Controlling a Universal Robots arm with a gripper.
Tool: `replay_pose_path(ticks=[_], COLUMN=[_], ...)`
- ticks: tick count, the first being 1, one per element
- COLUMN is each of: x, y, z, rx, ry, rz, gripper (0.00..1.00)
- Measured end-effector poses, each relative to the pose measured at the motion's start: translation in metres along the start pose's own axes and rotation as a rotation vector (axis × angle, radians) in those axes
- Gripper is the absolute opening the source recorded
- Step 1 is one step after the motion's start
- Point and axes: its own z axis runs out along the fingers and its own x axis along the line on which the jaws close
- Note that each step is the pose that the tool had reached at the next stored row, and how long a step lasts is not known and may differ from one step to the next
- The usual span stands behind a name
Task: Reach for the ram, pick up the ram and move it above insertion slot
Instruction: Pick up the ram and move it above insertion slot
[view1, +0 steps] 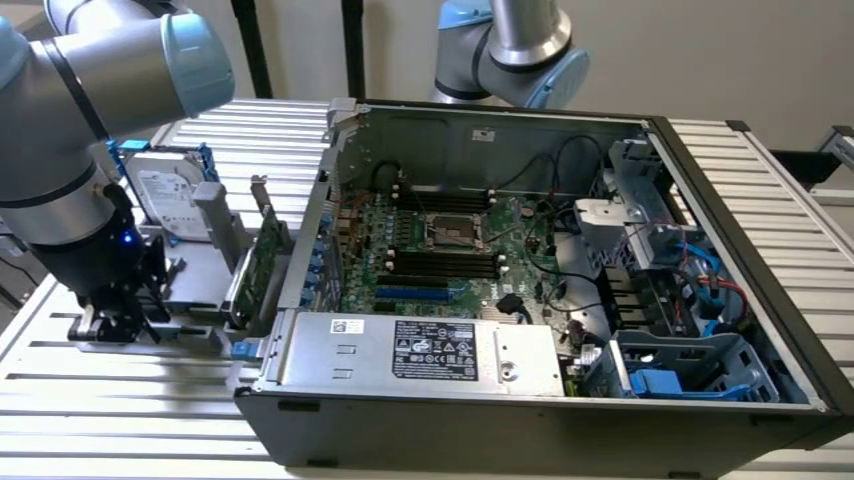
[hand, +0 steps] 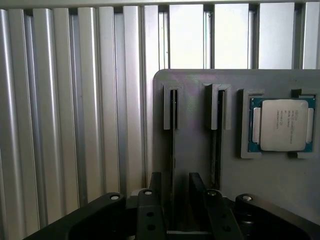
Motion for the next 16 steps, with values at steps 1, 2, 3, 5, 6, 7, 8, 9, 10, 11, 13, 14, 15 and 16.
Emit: replay_pose_path(ticks=[1, 2, 3, 5, 6, 7, 8, 9, 10, 11, 13, 14, 15, 16], x=[0.0, 0.0, 0.0001, 0.0, 0.0, 0.0, 0.0, 0.0, 0.0001, 0.0001, 0.0001, 0.0001, 0.0001, 0.0001], y=[0.0, 0.0001, 0.0001, 0.0001, 0.0001, 0.0001, 0.0001, 0.0, 0.0, 0.0, 0.0, 0.0, 0.0, 0.0], z=[0.0, 0.0001, 0.0001, 0.0002, 0.0002, 0.0002, 0.0002, 0.0002, 0.0002, 0.0002, 0.0002, 0.0002, 0.0002, 0.0002], rx=[-0.0001, -0.0003, -0.0007, -0.001, -0.0009, -0.0009, -0.0009, -0.0009, -0.001, -0.001, -0.0009, -0.0009, -0.0009, -0.0009], ry=[0.0001, 0.0002, 0.0002, 0.0002, 0.0001, 0.0001, 0.0001, 0.0001, 0.0001, 0.0001, 0.0, 0.0001, 0.0, 0.0001], rz=[0.0, 0.0, 0.0, 0.0, 0.0, 0.0, 0.0, 0.0, 0.0, 0.0, 0.0, 0.0, 0.0, 0.0], gripper=[0.35, 0.28, 0.22, 0.22, 0.15, 0.15, 0.15, 0.14, 0.14, 0.13, 0.13, 0.13, 0.13, 0.13])
